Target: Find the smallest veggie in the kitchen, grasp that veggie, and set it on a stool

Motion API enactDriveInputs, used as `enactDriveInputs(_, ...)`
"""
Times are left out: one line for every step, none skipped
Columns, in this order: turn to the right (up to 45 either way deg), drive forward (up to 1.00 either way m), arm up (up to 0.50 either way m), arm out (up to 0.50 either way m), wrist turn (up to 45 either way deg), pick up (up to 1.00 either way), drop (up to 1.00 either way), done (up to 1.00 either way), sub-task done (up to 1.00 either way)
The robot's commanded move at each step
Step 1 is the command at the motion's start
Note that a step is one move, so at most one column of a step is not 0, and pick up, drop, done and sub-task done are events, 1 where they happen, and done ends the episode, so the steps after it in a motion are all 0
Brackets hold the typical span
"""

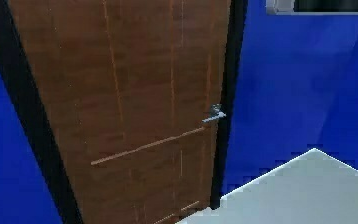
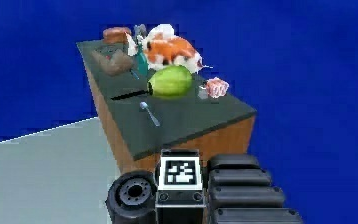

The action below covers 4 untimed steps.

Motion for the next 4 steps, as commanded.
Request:
enactDriveInputs(-45.0,0.0,0.0,0.0,0.0,0.0,0.0,0.0,0.0)
enactDriveInputs(-45.0,0.0,0.0,0.0,0.0,0.0,0.0,0.0,0.0)
enactDriveInputs(-45.0,0.0,0.0,0.0,0.0,0.0,0.0,0.0,0.0)
enactDriveInputs(-36.0,0.0,0.0,0.0,0.0,0.0,0.0,0.0,0.0)
